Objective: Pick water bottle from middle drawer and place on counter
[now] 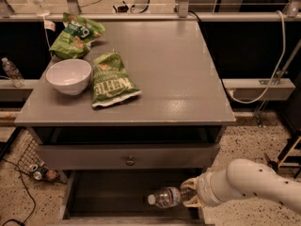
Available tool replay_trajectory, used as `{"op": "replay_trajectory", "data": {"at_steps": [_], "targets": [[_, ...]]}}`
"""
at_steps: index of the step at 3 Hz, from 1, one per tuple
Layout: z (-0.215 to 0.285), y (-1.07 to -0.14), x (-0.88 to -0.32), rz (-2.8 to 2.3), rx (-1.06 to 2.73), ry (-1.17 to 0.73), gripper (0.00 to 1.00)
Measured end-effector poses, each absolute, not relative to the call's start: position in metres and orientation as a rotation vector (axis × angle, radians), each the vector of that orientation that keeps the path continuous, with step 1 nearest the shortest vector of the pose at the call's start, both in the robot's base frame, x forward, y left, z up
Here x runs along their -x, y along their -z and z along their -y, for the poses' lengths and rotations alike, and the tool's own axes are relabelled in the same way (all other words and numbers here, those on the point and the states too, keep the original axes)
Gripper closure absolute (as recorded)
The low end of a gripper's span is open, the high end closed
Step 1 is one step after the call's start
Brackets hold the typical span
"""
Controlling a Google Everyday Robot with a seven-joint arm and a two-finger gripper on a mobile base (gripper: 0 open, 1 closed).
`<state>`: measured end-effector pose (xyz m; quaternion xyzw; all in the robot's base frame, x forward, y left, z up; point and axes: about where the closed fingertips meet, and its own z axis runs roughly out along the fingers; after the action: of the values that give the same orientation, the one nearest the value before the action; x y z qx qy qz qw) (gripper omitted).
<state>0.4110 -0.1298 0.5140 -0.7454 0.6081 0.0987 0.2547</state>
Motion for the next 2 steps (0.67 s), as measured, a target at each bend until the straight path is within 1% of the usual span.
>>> {"op": "replay_trajectory", "data": {"at_steps": [1,2], "targets": [[0.1339,-0.5512,-0.4150,-1.647,2.024,-0.144,1.00],[0.1410,-0.5544,-0.4156,-1.656,2.016,-0.136,1.00]]}}
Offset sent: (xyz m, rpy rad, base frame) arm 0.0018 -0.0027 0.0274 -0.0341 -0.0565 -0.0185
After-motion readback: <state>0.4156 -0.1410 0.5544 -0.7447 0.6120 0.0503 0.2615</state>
